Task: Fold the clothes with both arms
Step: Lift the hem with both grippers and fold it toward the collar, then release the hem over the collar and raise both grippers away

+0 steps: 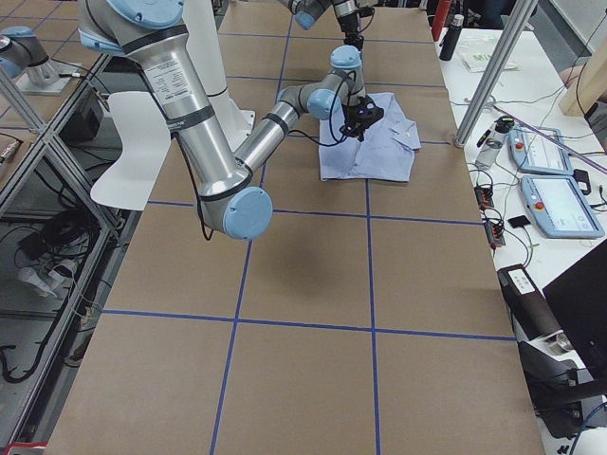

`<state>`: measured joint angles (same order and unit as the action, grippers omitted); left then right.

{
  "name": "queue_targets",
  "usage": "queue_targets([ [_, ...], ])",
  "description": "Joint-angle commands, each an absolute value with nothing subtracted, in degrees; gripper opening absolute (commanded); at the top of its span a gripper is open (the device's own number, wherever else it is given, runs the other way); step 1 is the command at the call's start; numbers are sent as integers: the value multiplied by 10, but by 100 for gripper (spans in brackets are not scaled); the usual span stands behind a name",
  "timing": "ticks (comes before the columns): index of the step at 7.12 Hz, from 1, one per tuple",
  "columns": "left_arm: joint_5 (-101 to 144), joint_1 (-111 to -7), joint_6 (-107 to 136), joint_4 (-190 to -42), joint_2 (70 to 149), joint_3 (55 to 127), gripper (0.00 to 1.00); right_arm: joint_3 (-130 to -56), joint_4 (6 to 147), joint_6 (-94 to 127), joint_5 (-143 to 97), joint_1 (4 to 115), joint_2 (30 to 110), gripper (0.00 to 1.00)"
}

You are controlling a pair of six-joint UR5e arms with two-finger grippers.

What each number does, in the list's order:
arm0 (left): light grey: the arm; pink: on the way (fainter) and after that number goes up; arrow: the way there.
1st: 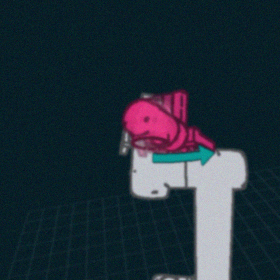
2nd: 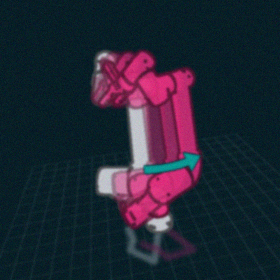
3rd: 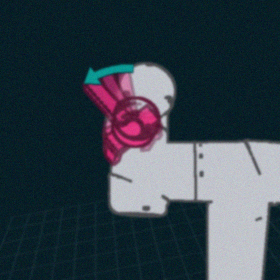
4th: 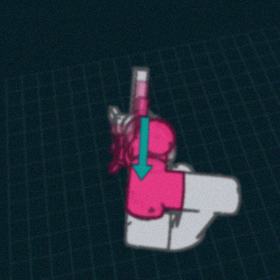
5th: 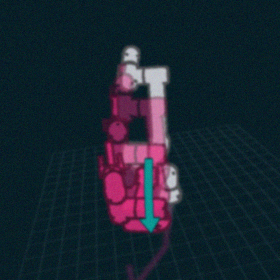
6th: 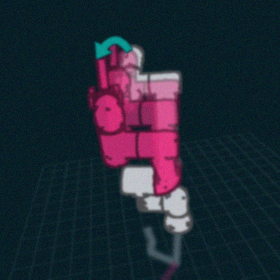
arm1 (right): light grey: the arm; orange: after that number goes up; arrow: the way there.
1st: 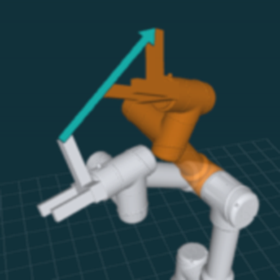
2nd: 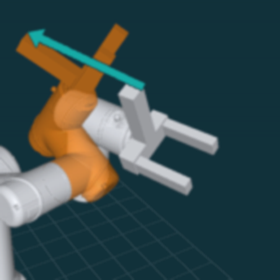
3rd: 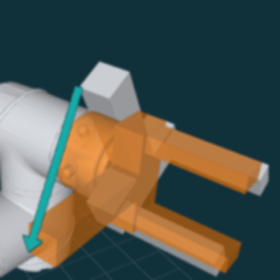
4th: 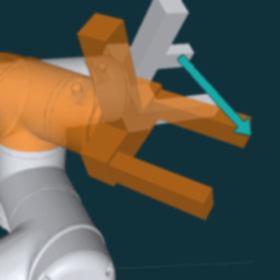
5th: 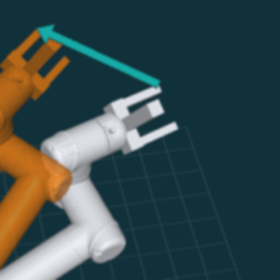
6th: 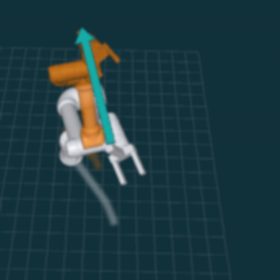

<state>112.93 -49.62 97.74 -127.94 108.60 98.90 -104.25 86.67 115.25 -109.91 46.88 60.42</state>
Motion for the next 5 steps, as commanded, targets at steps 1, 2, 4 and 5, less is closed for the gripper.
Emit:
queue_targets([
  [1, 1127, -506, 956, -1287, 1149, 879, 0, -945, 827, 1128, -1058, 469, 573, 0],
  [2, 1126, -509, 955, -1305, 1163, 843, 0, -899, 793, 1122, -1056, 470, 560, 0],
  [4, 1090, -511, 956, -1359, 1200, 757, 0, -832, 770, 1117, -1041, 472, 524, 0],
  [5, 1086, -511, 956, -1385, 1229, 705, 0, -799, 766, 1117, -1041, 472, 505, 0],
])
